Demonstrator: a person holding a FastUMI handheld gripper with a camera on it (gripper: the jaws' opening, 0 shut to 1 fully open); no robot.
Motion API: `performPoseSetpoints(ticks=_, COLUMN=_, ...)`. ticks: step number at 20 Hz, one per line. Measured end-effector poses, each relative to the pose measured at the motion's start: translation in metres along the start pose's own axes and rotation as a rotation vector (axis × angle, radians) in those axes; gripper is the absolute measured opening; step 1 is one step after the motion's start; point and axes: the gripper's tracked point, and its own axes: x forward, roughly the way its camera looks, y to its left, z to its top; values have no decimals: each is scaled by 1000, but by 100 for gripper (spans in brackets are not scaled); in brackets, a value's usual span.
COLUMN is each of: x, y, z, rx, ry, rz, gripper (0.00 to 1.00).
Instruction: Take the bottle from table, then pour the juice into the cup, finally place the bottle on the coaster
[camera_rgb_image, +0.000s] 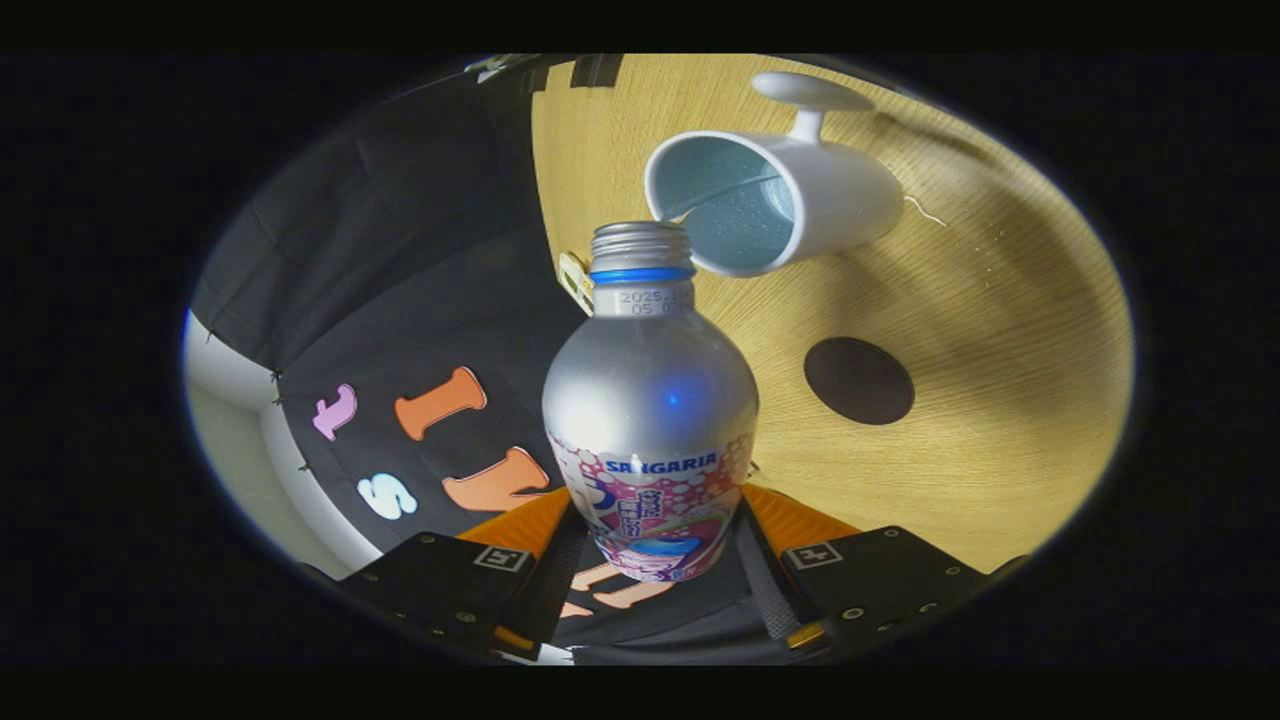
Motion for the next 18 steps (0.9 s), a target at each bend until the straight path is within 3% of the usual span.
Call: performPoseSetpoints(ticks=18, x=-1, y=4, z=2, rx=75, ry=-4, rz=-7, gripper=77)
